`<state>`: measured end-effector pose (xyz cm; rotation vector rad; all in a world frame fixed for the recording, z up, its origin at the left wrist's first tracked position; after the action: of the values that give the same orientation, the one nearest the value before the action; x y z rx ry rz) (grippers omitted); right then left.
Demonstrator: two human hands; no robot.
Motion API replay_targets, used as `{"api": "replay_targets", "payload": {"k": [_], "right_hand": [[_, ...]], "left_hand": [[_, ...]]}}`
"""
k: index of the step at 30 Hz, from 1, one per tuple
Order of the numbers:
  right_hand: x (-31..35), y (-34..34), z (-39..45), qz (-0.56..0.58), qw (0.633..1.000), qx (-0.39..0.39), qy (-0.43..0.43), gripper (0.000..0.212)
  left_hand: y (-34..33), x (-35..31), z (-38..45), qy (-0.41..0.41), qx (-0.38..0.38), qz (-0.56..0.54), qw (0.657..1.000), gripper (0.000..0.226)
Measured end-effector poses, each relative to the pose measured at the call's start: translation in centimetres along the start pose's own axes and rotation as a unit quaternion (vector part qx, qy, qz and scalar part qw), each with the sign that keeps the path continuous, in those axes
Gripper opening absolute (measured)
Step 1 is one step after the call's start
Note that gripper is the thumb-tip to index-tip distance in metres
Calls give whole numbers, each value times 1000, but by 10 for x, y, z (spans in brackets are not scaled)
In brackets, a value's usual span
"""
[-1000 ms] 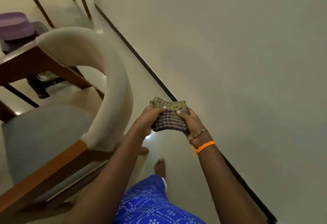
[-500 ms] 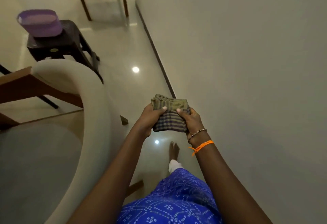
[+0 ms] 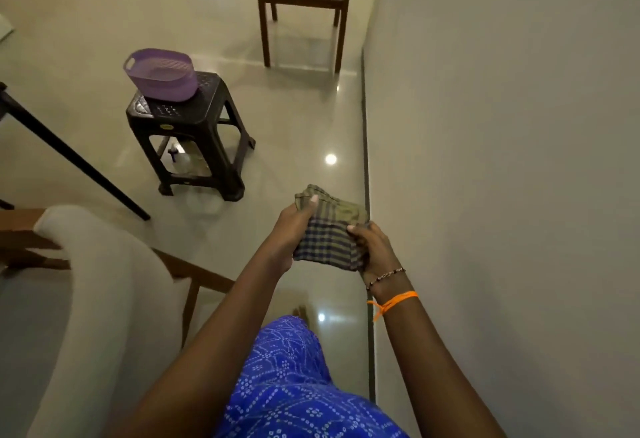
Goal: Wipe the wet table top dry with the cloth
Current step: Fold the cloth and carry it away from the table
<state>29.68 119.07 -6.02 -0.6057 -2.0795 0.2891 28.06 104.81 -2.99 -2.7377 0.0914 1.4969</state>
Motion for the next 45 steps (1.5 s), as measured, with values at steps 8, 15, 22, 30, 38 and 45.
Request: {"api": "replay_targets", "payload": {"k": [8,15,22,30,38,45], "right_hand": [[64,-98,193,-79,997,-7,-12,35],[142,-209,350,-62,994,69,-50,11],[191,-297,497,-52,981,147,-118,26],[277,-441,671,-194,963,171,-82,35],[256,-584,802,-276,917,230,-174,19],[200,-772,883,-331,876,292,-195,14]], "left_hand": [[50,-89,178,-16,-83,-17,996,7],[112,-199,321,9,-172,-75,982,24],[160,-285,457,-16,-190,-85,978,15],[235,-394,615,-6,-266,-134,954,21],[360,-427,727,65,-367,-233,898,29],[533,-460,803,51,-423,-304,852,23]]}}
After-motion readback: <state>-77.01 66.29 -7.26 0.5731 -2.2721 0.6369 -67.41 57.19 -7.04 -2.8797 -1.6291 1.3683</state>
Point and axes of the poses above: each hand's wrist, its own z-axis towards the middle knuckle, its own y-axis out of the back of the hand, x = y × z, the point moved 3 cm from there along z, towards the middle knuckle, and after that the axes turned 9 degrees about z, right-handed, at the moved point
